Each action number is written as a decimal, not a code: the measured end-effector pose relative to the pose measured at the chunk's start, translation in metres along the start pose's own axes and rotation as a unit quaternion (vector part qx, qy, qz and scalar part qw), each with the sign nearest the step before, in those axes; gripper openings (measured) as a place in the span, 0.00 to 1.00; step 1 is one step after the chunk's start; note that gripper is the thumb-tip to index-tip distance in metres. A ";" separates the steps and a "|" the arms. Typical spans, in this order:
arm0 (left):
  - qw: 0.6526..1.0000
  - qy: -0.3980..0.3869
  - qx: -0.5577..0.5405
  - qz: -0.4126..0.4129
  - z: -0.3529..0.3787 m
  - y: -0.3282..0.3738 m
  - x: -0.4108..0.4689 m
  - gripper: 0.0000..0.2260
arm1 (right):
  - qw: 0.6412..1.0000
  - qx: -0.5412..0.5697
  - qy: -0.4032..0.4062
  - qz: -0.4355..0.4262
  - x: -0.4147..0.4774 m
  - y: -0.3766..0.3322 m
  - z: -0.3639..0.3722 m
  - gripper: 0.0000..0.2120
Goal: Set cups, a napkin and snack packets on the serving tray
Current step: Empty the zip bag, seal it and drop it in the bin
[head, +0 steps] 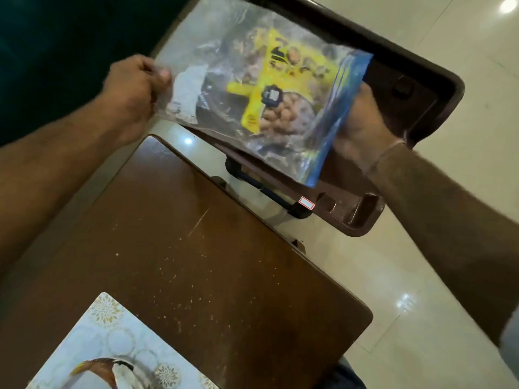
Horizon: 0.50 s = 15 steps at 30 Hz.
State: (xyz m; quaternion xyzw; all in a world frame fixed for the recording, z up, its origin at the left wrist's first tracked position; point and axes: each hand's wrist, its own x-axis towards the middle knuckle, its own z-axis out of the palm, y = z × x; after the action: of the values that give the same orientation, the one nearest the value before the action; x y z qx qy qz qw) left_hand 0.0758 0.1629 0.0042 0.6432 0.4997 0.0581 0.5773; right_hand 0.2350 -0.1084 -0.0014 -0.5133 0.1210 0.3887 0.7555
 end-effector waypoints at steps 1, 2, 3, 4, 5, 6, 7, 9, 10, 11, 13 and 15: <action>1.000 0.015 -0.001 -0.010 -0.009 -0.002 -0.001 0.10 | 1.000 -0.021 -0.015 0.012 0.000 -0.002 -0.008 0.09; 0.999 0.033 0.006 -0.015 -0.017 -0.005 -0.003 0.09 | 0.999 -0.035 0.000 0.022 -0.003 -0.004 -0.018 0.17; 0.998 0.055 0.002 -0.022 -0.025 -0.008 -0.004 0.07 | 0.998 -0.044 0.016 0.030 -0.004 -0.006 -0.032 0.22; 0.996 0.080 -0.011 -0.029 -0.032 -0.011 -0.007 0.06 | 0.998 -0.049 0.041 0.015 -0.008 -0.008 -0.044 0.24; 0.994 0.087 -0.052 -0.045 -0.036 -0.013 -0.011 0.08 | 0.996 -0.059 0.066 0.016 -0.012 -0.009 -0.052 0.24; 0.988 0.072 -0.119 -0.068 -0.039 -0.015 -0.016 0.11 | 0.994 -0.069 0.085 0.018 -0.016 -0.008 -0.056 0.23; 0.975 0.041 -0.199 -0.089 -0.039 -0.018 -0.023 0.15 | 0.993 -0.078 0.091 0.023 -0.017 -0.005 -0.060 0.22; 0.948 0.011 -0.294 -0.124 -0.031 -0.022 -0.040 0.25 | 0.988 -0.089 0.120 0.030 -0.017 0.002 -0.063 0.21; 0.940 0.026 -0.308 -0.145 -0.024 -0.026 -0.048 0.28 | 0.987 -0.087 0.132 0.026 -0.016 0.004 -0.062 0.21; 0.935 0.043 -0.312 -0.164 -0.015 -0.030 -0.056 0.31 | 0.986 -0.083 0.145 0.017 -0.015 0.006 -0.062 0.21; 0.929 0.034 -0.314 -0.191 0.007 -0.035 -0.072 0.35 | 0.981 -0.097 0.170 0.005 -0.014 0.012 -0.058 0.21; 0.932 0.022 -0.302 -0.201 0.025 -0.034 -0.081 0.31 | 0.977 -0.134 0.167 0.004 -0.014 0.017 -0.051 0.22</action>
State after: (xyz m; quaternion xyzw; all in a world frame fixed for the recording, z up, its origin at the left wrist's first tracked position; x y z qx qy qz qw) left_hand 0.0330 0.0830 0.0097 0.3230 0.5896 0.1033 0.7331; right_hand 0.2245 -0.1561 -0.0280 -0.6675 0.1943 0.3127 0.6472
